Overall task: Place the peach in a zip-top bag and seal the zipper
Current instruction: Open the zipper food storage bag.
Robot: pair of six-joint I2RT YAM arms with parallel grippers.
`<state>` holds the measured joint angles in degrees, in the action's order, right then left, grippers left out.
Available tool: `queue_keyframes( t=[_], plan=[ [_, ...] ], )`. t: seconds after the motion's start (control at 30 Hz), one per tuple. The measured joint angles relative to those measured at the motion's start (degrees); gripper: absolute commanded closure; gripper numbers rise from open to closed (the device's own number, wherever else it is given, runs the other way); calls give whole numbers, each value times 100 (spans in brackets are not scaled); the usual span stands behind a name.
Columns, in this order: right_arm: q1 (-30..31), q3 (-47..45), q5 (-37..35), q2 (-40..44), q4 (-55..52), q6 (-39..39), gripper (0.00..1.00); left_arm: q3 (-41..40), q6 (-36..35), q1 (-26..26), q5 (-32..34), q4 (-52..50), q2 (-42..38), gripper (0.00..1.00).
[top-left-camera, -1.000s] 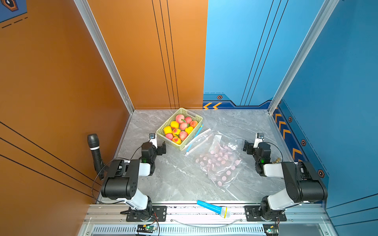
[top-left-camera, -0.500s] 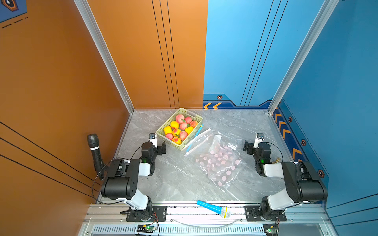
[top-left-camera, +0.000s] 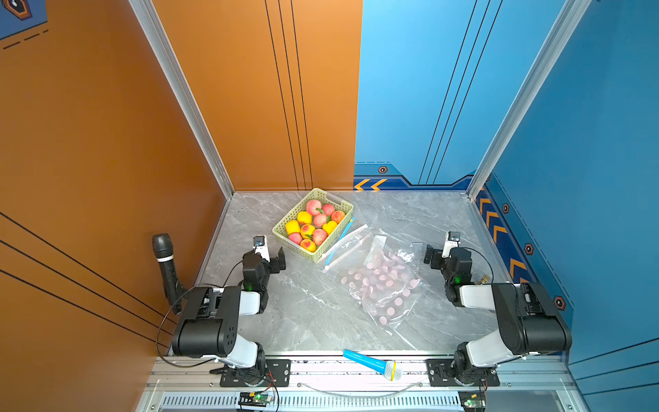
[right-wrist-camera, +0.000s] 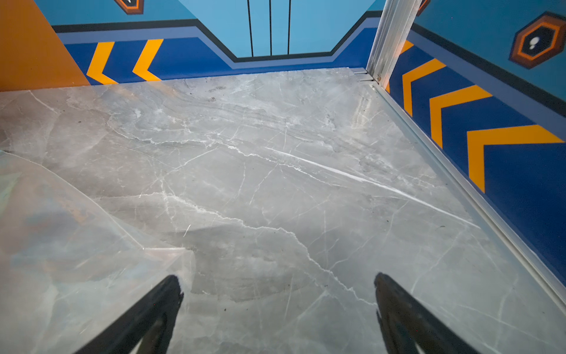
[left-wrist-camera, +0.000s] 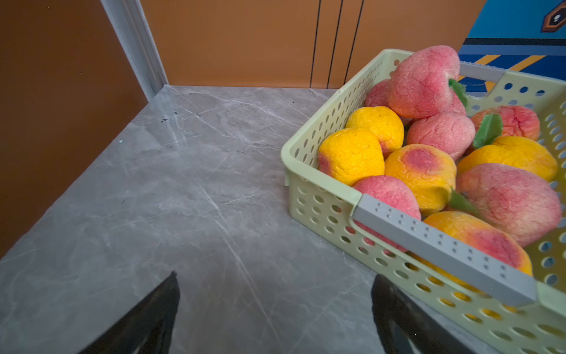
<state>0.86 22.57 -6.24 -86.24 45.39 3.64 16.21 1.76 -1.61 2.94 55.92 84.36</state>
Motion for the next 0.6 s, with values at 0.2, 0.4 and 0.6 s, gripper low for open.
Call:
queue_keyframes(
  t=[0.2,0.4,0.6],
  plan=[
    [114,114,-286,813,-719,109,0,-92,136,17,302,-570,-1327,2],
    [597,468,-822,2009,-2354,553,0,293,422,326,673,-1974,-2673,2],
    [1674,1373,-1425,3025,-4461,1016,0,643,1167,859,1082,-3659,-3707,2]
  ],
)
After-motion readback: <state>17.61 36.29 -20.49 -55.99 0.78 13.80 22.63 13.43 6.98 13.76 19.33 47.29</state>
